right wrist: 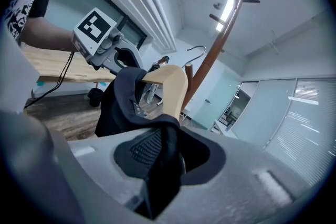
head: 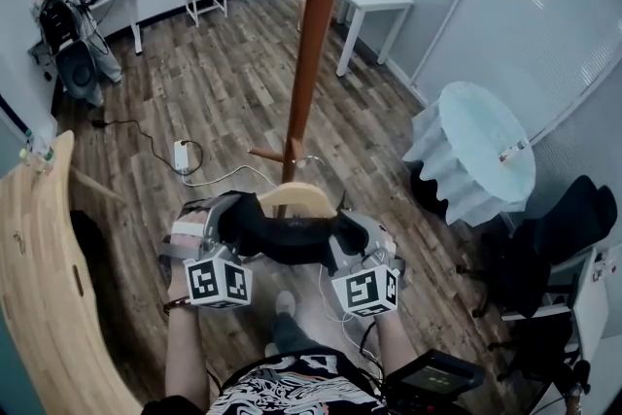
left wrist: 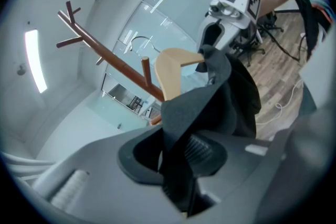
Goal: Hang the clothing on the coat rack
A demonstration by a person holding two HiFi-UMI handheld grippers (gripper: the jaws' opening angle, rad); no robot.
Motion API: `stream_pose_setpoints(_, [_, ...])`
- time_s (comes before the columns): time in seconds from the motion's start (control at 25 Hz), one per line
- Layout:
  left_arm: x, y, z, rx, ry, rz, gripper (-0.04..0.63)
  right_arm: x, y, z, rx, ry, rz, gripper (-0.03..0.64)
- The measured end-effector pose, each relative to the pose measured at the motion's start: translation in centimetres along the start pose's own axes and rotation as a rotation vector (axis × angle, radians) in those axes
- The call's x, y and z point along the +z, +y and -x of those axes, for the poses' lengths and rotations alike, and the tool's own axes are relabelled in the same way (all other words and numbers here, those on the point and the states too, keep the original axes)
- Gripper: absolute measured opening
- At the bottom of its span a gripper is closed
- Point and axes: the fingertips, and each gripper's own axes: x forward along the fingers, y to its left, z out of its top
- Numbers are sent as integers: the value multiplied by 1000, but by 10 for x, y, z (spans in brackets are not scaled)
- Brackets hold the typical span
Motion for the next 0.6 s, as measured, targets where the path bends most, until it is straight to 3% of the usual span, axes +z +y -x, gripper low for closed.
stream_pose_setpoints(0.6, [-25, 1, -50, -27, 43, 34, 87, -21, -8, -51, 55, 19, -9, 98])
